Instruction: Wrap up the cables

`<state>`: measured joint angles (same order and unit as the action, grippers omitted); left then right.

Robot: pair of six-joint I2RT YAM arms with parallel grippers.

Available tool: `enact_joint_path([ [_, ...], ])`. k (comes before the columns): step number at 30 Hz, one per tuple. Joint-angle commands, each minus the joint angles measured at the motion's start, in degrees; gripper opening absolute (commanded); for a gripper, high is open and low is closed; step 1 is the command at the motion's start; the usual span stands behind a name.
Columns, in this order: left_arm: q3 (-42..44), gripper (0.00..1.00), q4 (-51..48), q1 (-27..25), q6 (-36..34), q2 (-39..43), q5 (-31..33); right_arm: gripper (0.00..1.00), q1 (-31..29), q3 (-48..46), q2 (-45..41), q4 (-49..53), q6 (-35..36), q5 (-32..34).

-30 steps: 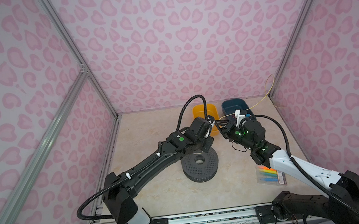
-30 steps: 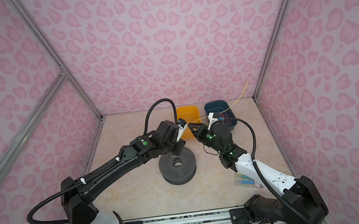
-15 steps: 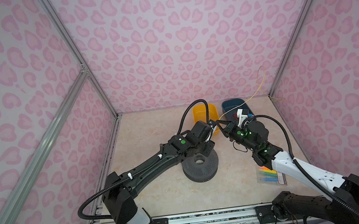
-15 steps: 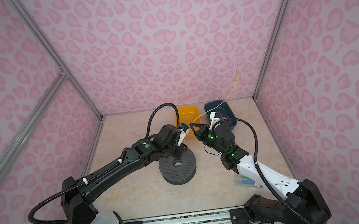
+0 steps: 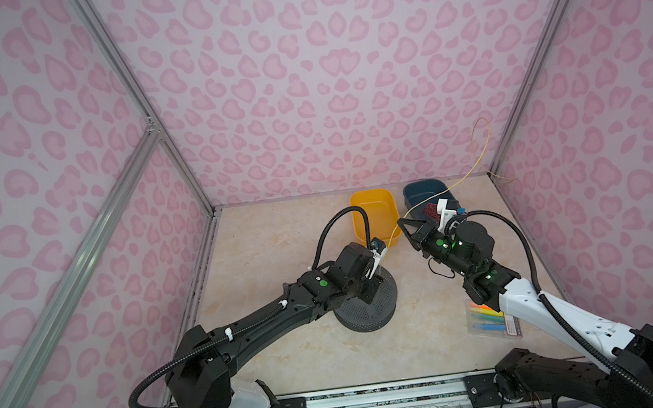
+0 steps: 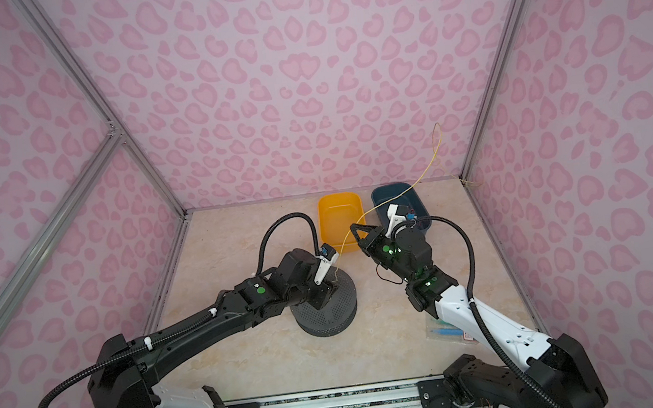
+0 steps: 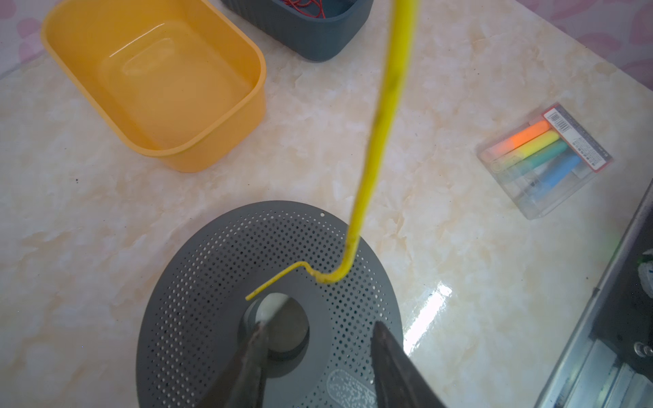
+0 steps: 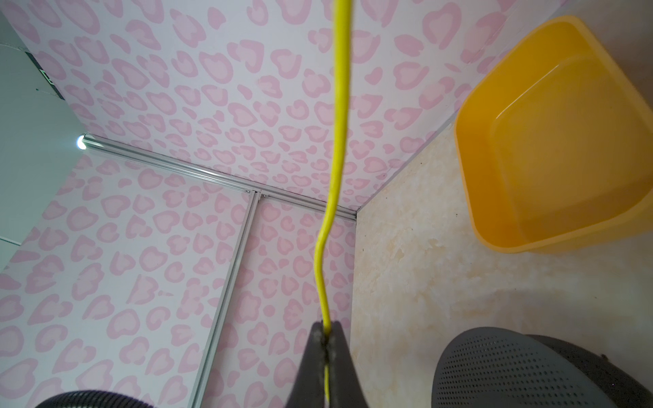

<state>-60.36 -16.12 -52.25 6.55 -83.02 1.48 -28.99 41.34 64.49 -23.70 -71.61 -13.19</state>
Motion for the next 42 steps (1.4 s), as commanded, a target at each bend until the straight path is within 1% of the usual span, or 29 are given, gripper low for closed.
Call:
enact_joint_path([
  [1, 3.4, 0.48, 11.7, 0.0, 1.2, 1.7, -2.2, 0.00, 0.1, -0.7, -0.5, -0.3, -0.5, -0.3],
  [8, 8.0, 0.45, 20.6, -0.1, -0.3, 0.9, 2.6, 0.00, 0.1, -0.8, -1.6, 0.4, -1.3, -0.7],
  [9, 8.2, 0.43, 21.4, 0.0, -0.8, 0.6, 2.5, 0.00, 0.1, -0.7, -1.8, 0.7, -1.3, -0.7],
  [10, 8.1, 0.39, 21.8, 0.0, -1.1, 0.0, 2.5, 0.00, 0.1, -1.0, -2.0, 0.6, -1.4, -0.7],
  [12, 7.8, 0.37, 22.1, -0.1, -1.4, -0.8, 2.2, 0.00, 0.2, -1.2, -2.3, 0.9, -1.4, -0.6],
  [13, 8.0, 0.32, 22.7, -0.1, -1.3, -1.1, 2.3, 0.00, 0.3, -1.2, -2.5, 1.2, -1.4, -0.6],
  [16, 8.4, 0.26, 23.6, -0.1, -1.4, -1.8, 2.3, 0.00, 0.6, -1.3, -3.0, 1.7, -1.5, -0.5],
  [19, 8.8, 0.15, 23.9, -0.2, -1.6, -2.2, 2.5, 0.00, 0.9, -1.4, -3.3, 1.8, -1.7, -0.6],
  [23, 9.6, 0.04, 24.3, -0.3, -1.9, -1.8, 2.9, 0.00, 1.5, -1.7, -3.7, 1.8, -1.8, -0.8],
  [30, 9.0, 0.03, 20.9, -0.6, -2.9, 0.2, 2.8, 0.00, 2.0, -2.3, -3.9, 2.4, -1.4, -1.3],
  [31, 8.6, 0.03, 20.0, -0.6, -3.2, 0.6, 2.6, 0.06, 1.9, -2.1, -3.8, 3.0, -0.8, -1.5],
  [32, 7.8, 0.04, 19.0, -0.6, -3.3, 0.7, 2.3, 0.23, 1.9, -2.0, -3.7, 3.5, -0.2, -1.9],
  [33, 6.9, 0.04, 17.6, -0.6, -3.6, 0.8, 2.4, 0.35, 2.0, -2.0, -3.8, 4.4, 0.7, -2.7],
  [34, 5.9, 0.03, 16.2, -0.6, -3.9, 0.7, 2.5, 0.40, 1.9, -1.8, -3.9, 5.6, 1.7, -3.8],
  [36, 3.5, 0.03, 13.7, -0.6, -4.8, 0.2, 1.5, 0.43, 1.6, -1.7, -4.1, 8.0, 3.6, -5.6],
  [39, -0.3, 0.04, 9.8, -0.6, -5.4, -0.9, 0.1, 0.46, -0.6, -3.0, -4.6, 8.7, 5.1, -6.7],
  [42, -2.5, 0.03, 8.4, -0.5, -5.5, -1.7, -1.1, 0.39, -3.4, -4.3, -5.3, 9.6, 6.6, -6.1],
])
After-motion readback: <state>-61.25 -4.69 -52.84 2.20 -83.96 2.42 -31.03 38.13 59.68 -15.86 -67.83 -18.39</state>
